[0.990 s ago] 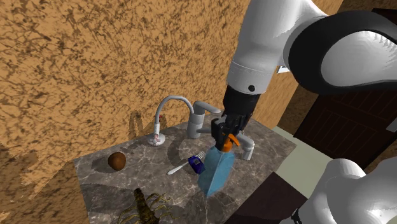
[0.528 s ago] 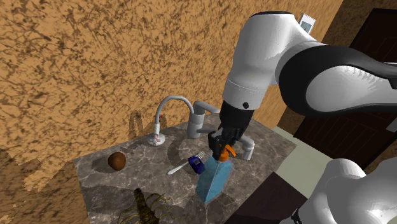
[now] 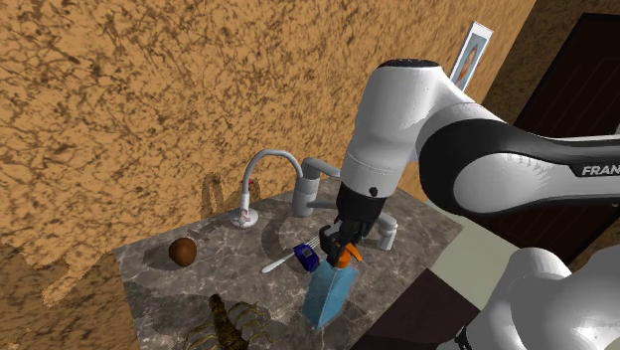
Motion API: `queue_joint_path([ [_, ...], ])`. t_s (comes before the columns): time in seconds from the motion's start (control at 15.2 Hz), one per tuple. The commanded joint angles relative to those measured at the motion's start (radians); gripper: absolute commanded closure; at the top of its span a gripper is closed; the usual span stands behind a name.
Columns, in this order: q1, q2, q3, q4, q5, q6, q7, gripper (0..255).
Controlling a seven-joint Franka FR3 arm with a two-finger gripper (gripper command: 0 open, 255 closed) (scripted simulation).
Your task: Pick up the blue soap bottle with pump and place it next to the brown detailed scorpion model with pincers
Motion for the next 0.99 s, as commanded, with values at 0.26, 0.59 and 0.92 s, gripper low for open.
queue_joint_path([
  [0.26,0.002,0.013,0.013,-0.07,0.006,0.084,-0.002,255],
  [0.59,0.003,0.032,0.026,-0.123,0.011,0.155,0.0,255],
  [0.92,0.003,0.058,0.041,-0.171,0.014,0.23,0.003,255],
])
